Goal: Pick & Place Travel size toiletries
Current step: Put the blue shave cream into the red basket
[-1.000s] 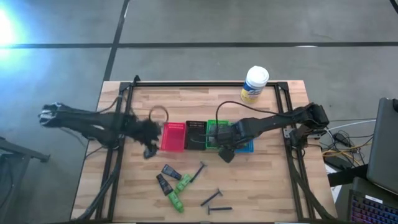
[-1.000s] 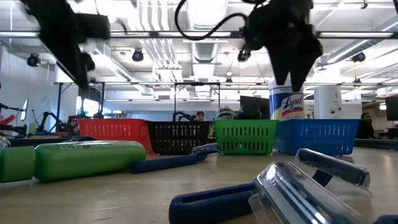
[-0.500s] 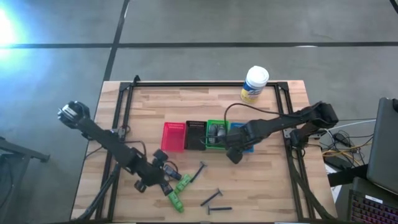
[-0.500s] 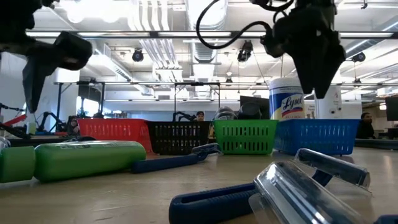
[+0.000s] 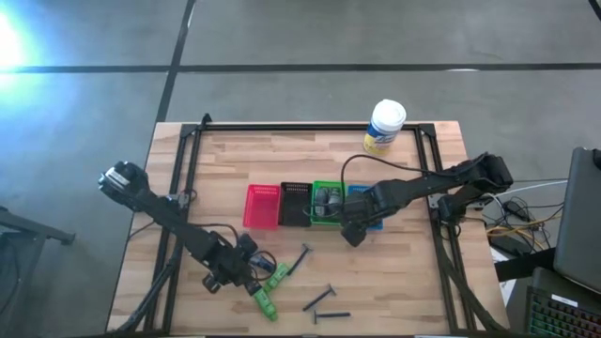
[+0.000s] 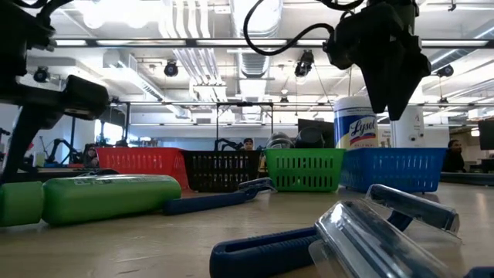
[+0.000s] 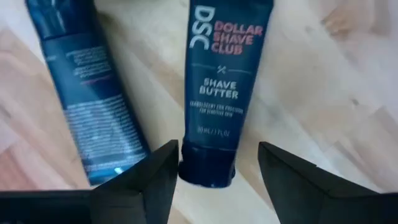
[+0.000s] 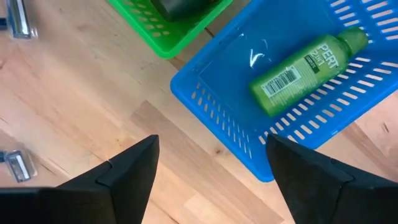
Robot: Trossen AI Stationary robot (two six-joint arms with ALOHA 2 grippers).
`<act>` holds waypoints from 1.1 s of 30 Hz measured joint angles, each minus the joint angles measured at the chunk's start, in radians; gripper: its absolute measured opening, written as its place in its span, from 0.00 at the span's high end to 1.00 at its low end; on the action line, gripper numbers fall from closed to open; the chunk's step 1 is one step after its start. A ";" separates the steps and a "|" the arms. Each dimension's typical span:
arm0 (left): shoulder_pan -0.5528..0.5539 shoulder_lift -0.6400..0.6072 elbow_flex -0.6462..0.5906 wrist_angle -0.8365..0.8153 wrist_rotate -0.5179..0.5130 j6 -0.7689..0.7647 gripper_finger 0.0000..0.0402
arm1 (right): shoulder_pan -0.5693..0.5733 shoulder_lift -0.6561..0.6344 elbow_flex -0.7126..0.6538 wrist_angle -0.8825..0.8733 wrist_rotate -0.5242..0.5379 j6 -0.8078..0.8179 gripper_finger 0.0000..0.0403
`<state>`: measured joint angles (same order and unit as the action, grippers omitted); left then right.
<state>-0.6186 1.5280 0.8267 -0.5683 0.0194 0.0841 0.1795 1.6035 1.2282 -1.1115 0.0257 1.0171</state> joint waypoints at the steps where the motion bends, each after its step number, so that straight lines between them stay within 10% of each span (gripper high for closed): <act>1: 0.000 0.000 -0.004 0.014 0.002 0.000 0.46 | 0.000 0.000 -0.001 0.000 0.000 0.001 0.29; 13: 0.000 0.028 -0.023 0.092 0.003 -0.008 0.69 | 0.000 0.000 -0.002 0.000 0.001 0.003 0.37; 20: 0.000 -0.081 0.076 -0.222 -0.021 -0.237 0.69 | 0.000 -0.004 -0.002 0.001 0.011 -0.004 0.41; 33: 0.290 -0.436 0.016 -0.192 -0.498 -1.578 0.69 | -0.034 -0.052 -0.002 0.006 0.115 0.050 0.42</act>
<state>-0.3285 1.0924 0.8427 -0.7608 -0.4782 -1.4935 0.1451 1.5511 1.2266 -1.1050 0.1406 1.0676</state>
